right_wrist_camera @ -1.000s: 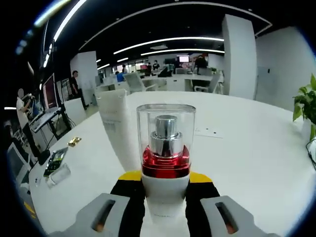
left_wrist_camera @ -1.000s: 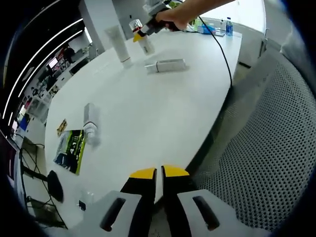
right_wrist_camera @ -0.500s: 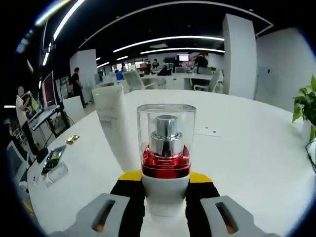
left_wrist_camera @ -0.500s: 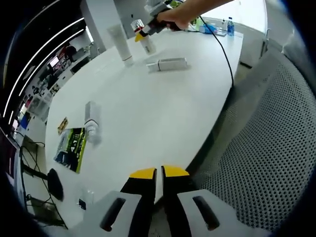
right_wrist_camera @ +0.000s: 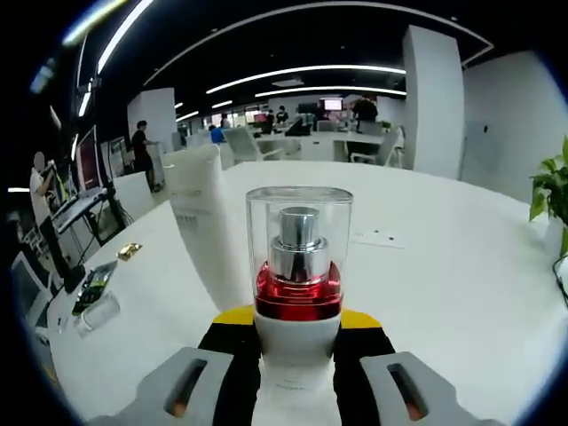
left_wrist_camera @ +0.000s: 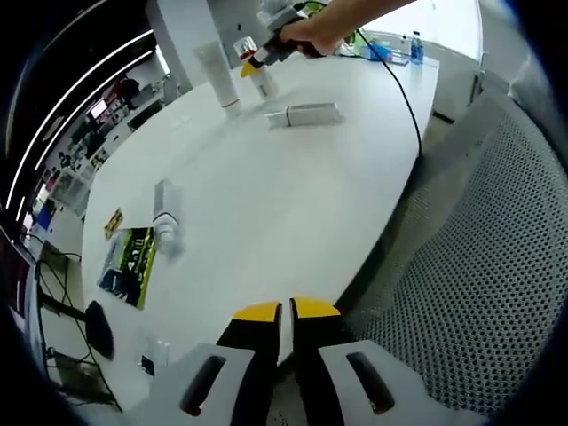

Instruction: Arrange the skincare products in the storage area until every visible bottle or jar stands upright without overlapping.

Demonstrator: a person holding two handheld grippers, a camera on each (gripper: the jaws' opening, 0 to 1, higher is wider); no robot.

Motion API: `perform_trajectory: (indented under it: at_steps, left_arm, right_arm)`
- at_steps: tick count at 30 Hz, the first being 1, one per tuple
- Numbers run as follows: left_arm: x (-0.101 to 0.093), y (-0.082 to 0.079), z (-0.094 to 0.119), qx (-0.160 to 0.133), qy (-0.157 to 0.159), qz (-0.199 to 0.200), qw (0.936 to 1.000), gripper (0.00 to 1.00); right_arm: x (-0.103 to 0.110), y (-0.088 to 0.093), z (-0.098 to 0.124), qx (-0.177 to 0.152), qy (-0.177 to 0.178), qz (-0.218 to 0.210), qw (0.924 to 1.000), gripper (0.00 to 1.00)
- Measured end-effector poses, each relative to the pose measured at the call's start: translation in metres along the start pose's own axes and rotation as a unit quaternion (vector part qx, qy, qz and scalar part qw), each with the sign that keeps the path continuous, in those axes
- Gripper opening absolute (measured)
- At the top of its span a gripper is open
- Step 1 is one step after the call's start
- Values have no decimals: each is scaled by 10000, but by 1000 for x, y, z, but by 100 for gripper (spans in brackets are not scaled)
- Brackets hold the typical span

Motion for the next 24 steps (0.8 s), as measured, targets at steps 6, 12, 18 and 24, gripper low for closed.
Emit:
perform_trajectory:
  at_steps: [6, 12, 18, 24]
  left_arm:
    - [0, 0, 0, 0, -15, 22, 10000, 0]
    - [0, 0, 0, -2, 18, 4, 10000, 0]
    - [-2, 0, -1, 28, 70, -26, 10000, 0]
    - [-3, 1, -1, 73, 95, -45, 9999, 0]
  right_arm:
    - [1, 3, 1, -168, -21, -5, 9999, 24]
    - [7, 11, 10, -498, 11, 194, 9986, 24]
    - [13, 16, 22, -529, 49, 265, 9982, 24]
    - [11, 15, 24, -544, 34, 259, 9982, 24]
Point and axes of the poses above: the point that each gripper's makers call its tool centre point, and the gripper's own axes: z roughly backward along the fingers, x roughly to its left, y roughly out of its underside, the point moved 7 cm from there along z, roughly backward along the fingers, and after that the axes turned 11 degrees about -x, right-handed, at the moved point
